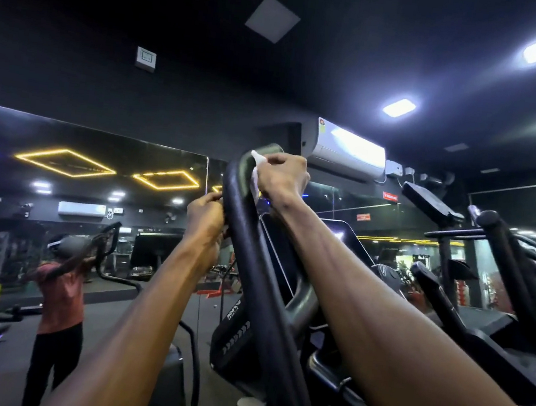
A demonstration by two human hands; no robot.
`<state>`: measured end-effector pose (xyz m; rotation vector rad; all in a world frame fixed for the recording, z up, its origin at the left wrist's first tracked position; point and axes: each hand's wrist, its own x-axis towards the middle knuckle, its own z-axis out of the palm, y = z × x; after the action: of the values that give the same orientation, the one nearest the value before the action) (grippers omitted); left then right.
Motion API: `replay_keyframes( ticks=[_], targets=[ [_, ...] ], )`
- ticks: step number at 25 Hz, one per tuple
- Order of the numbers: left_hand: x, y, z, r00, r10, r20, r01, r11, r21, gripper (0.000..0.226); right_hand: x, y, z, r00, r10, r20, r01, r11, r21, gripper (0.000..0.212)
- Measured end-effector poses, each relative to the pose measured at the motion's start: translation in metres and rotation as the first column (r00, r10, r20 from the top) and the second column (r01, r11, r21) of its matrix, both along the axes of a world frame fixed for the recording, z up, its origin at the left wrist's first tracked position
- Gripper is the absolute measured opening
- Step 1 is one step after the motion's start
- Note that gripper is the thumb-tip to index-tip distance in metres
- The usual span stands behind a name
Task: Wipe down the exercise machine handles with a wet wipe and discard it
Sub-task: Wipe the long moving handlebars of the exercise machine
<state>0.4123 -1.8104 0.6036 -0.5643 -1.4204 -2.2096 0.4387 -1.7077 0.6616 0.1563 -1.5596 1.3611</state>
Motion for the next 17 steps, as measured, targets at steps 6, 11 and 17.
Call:
replay_keyframes(
  ticks=[6, 11, 17],
  targets=[
    [-0.001, -0.002, -0.004, 0.997, 0.074, 0.006, -0.074, 0.997, -0.011, 0.014, 0.0, 0.014, -0.018, 0.997, 0.074, -0.014, -0.071, 0.984, 0.164, 0.006],
    [0.008, 0.005, -0.007, 0.994, 0.108, 0.031, -0.108, 0.994, 0.004, 0.016, 0.007, 0.031, -0.032, 0.926, 0.371, 0.069, -0.376, 0.895, 0.241, 0.014],
    [0.017, 0.007, -0.008, 0.991, 0.115, 0.063, -0.117, 0.993, 0.029, 0.014, 0.025, 0.046, -0.037, 0.872, 0.416, 0.257, -0.485, 0.802, 0.347, 0.022]
  ],
)
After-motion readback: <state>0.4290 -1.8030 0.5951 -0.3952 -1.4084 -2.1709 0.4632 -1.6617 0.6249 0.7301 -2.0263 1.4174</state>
